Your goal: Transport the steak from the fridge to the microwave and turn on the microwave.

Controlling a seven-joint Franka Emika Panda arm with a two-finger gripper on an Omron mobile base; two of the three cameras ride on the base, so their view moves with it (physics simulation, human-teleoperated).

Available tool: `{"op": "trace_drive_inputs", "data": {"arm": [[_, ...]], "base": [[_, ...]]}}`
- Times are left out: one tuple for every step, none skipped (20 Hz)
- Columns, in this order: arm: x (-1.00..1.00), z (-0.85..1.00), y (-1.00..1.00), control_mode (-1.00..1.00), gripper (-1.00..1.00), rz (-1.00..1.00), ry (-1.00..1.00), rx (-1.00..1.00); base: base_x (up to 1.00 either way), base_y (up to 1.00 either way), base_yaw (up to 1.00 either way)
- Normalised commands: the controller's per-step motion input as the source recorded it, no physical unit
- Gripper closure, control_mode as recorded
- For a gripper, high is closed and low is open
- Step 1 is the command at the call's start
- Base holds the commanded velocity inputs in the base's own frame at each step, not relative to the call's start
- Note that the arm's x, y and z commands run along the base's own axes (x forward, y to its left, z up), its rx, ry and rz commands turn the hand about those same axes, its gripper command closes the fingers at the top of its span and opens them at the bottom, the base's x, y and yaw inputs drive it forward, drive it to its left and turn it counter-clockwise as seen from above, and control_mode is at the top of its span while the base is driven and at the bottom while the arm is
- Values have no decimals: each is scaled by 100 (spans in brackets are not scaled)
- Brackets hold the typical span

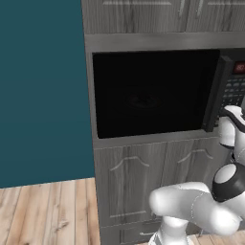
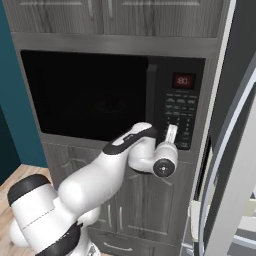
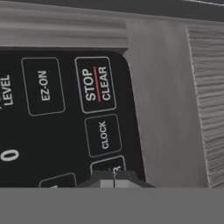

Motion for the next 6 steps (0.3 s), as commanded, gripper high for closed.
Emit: {"op": "trace_drive_inputs", "data": {"arm": [[38, -13, 0, -100, 100, 0, 0, 0], [38, -18, 0, -100, 100, 0, 0, 0], [39, -24, 0, -100, 100, 0, 0, 0], [31, -16, -3, -100, 100, 0, 0, 0], [19, -11, 0, -100, 100, 0, 0, 0], [14, -10, 0, -100, 100, 0, 0, 0]], "base": [[0, 0, 0], [0, 0, 0], [0, 0, 0], [0, 0, 0], [0, 0, 0], [0, 0, 0]]}}
